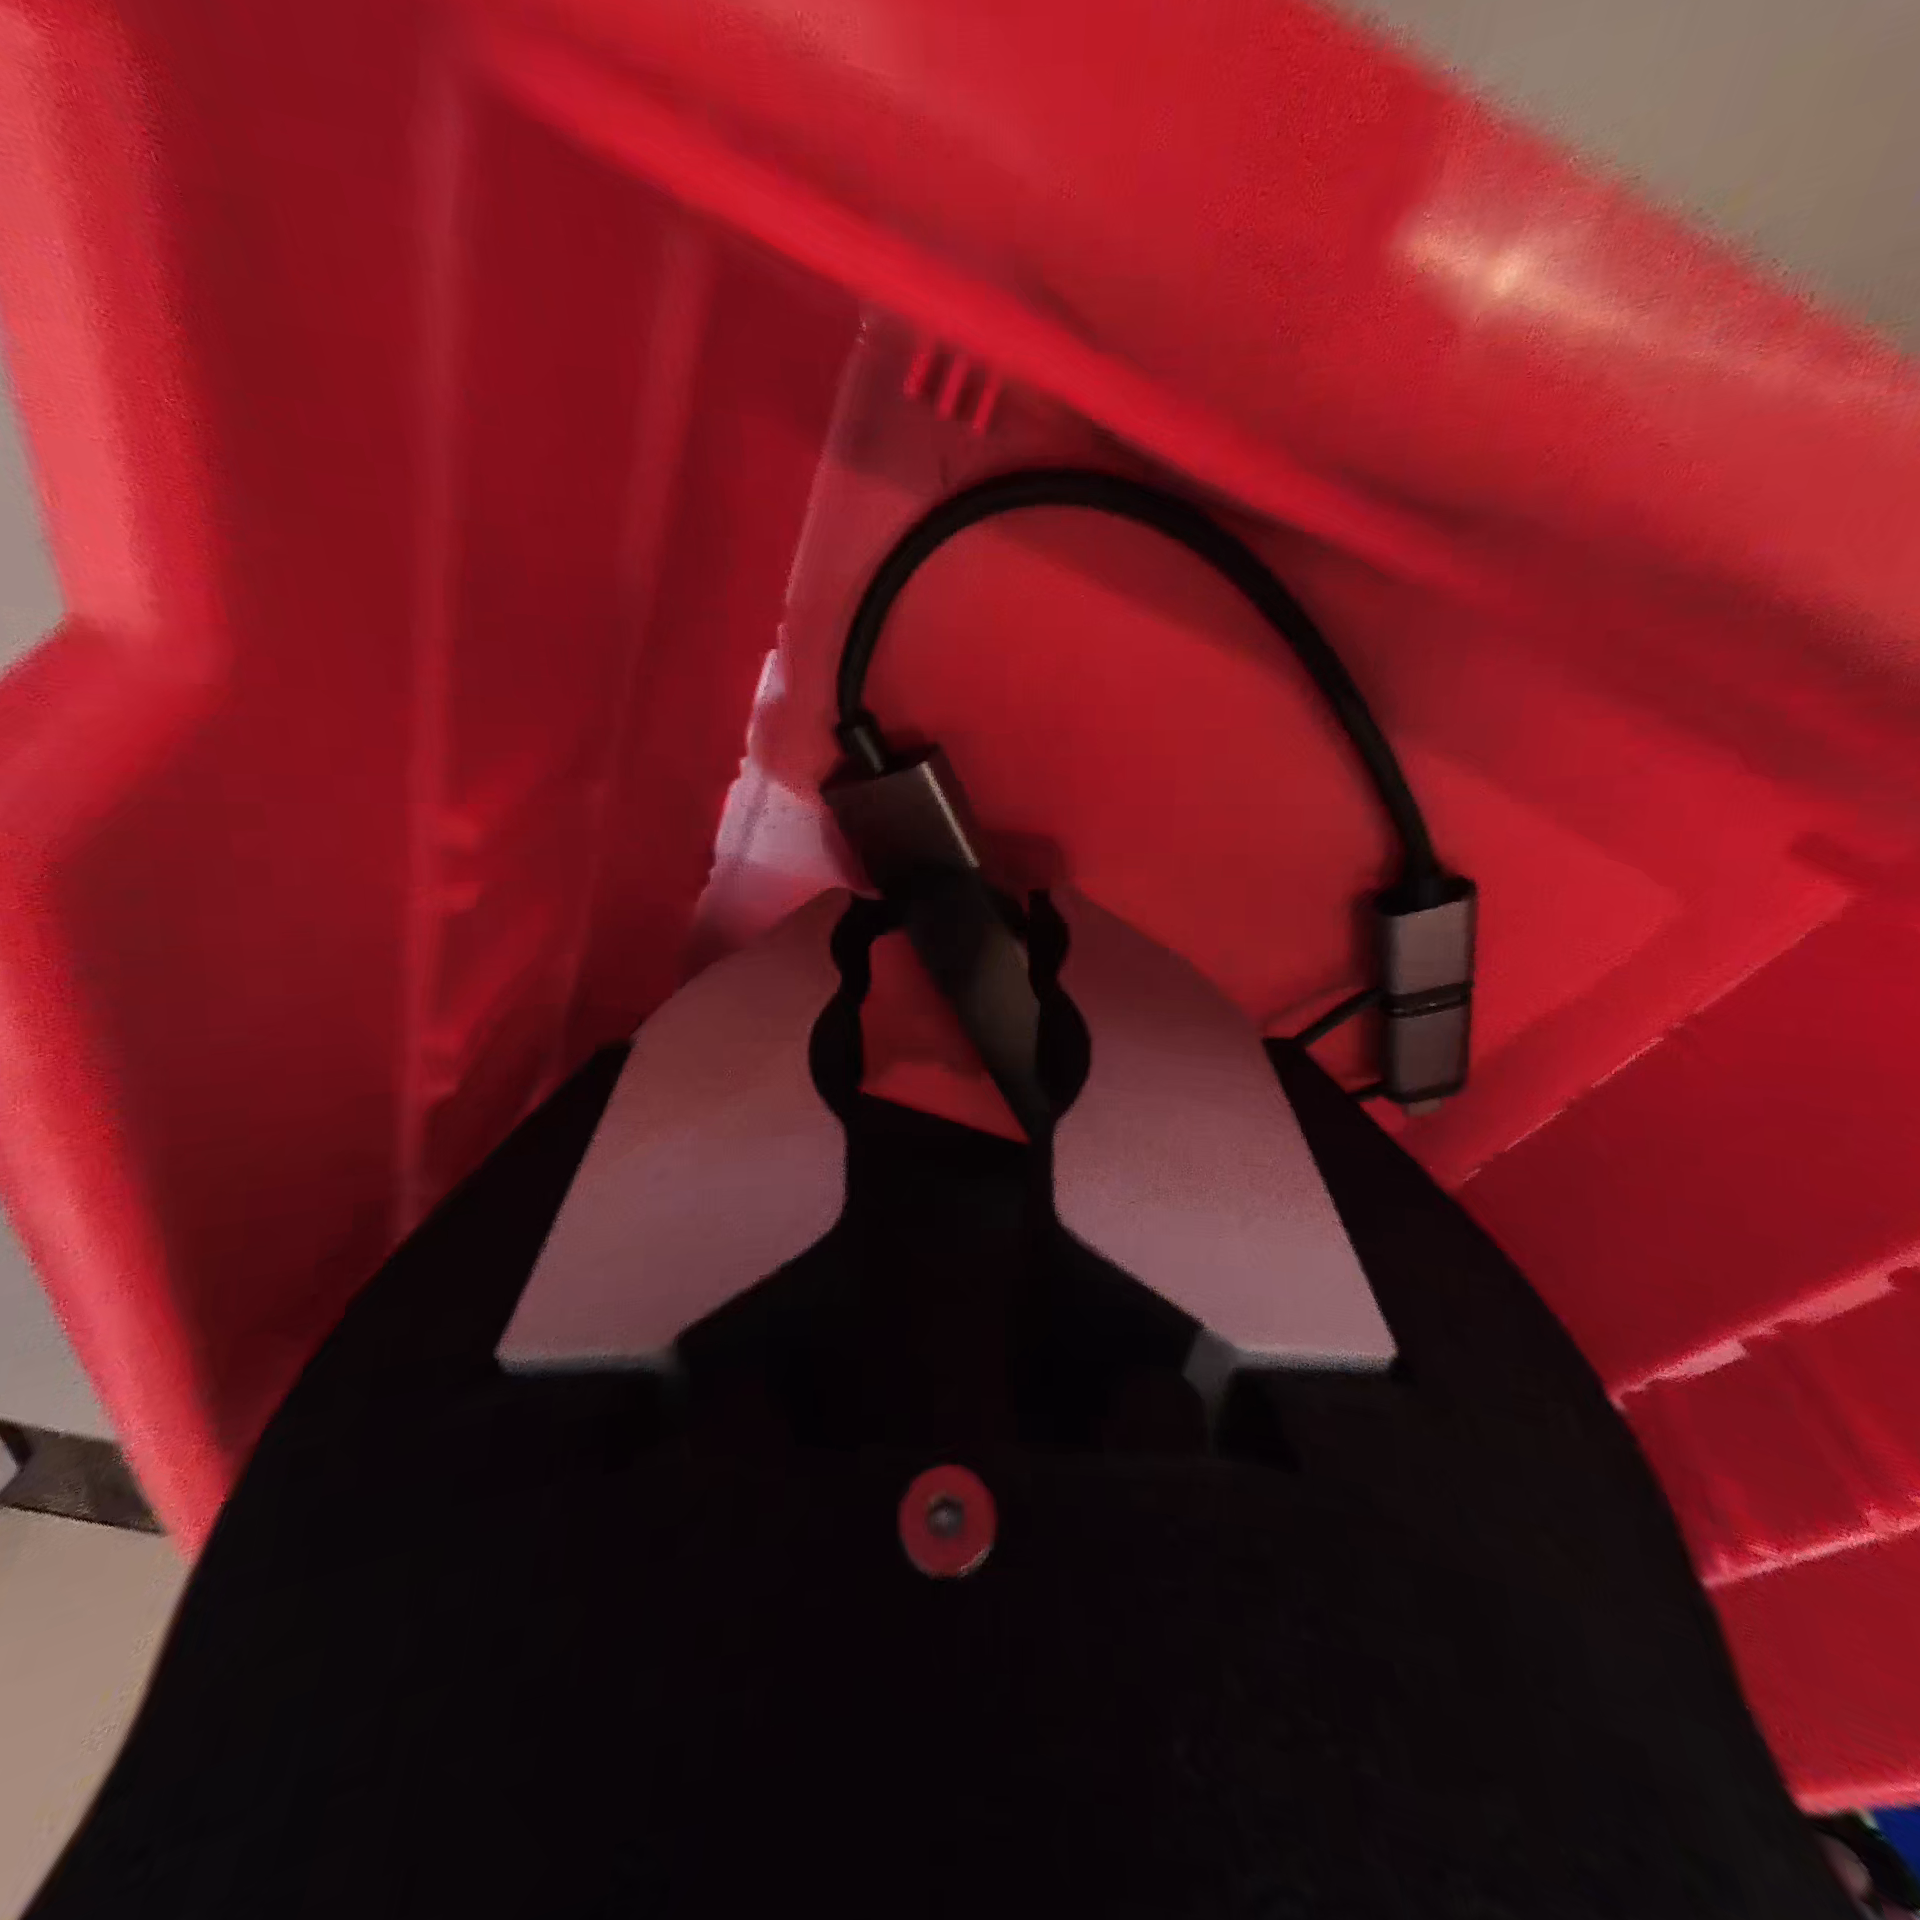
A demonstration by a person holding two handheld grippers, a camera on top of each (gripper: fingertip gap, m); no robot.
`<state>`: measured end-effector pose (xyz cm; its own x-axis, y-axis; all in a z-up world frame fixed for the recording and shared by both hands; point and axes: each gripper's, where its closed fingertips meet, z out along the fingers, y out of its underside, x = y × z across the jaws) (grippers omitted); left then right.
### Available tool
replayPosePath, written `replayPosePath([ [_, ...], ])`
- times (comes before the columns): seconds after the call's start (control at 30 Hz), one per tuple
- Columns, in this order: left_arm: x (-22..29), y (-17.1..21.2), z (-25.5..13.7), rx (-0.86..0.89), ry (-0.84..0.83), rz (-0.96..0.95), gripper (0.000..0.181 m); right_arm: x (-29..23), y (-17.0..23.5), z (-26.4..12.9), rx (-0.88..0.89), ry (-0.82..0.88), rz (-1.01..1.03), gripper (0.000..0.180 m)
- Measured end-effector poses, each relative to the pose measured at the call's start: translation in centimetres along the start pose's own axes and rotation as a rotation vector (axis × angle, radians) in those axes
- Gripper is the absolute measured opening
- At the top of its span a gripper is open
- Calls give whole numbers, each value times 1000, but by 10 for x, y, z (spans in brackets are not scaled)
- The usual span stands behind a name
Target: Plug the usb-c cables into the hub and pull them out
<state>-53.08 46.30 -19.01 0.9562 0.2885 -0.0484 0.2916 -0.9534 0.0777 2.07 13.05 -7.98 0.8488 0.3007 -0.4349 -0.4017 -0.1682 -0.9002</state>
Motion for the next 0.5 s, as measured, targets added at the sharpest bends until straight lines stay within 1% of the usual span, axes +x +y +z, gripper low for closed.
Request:
replayPosePath([
  [0.1, -1, 1, 1, 23, 19, -3, 26, 0, -1, 0, 5, -1, 9, 39],
  [0.17, 0, 0, -4, 49, 51, -6, 17, 1, -2, -1, 9, -2, 14, 39],
  [0.23, 3, 1, -10, 75, 91, 14, 11, 1, -2, -1, 10, -2, 16, 39],
  [0.33, 5, 4, -13, 111, 143, 68, 10, -1, -2, 0, 10, -3, 10, 38],
  [0.43, 11, 4, -24, 199, 235, 112, 10, -3, -1, 1, 11, -1, -5, 38],
  [0.5, 18, 5, -40, 297, 299, 181, 9, -5, -2, 2, 13, -4, -15, 37],
])
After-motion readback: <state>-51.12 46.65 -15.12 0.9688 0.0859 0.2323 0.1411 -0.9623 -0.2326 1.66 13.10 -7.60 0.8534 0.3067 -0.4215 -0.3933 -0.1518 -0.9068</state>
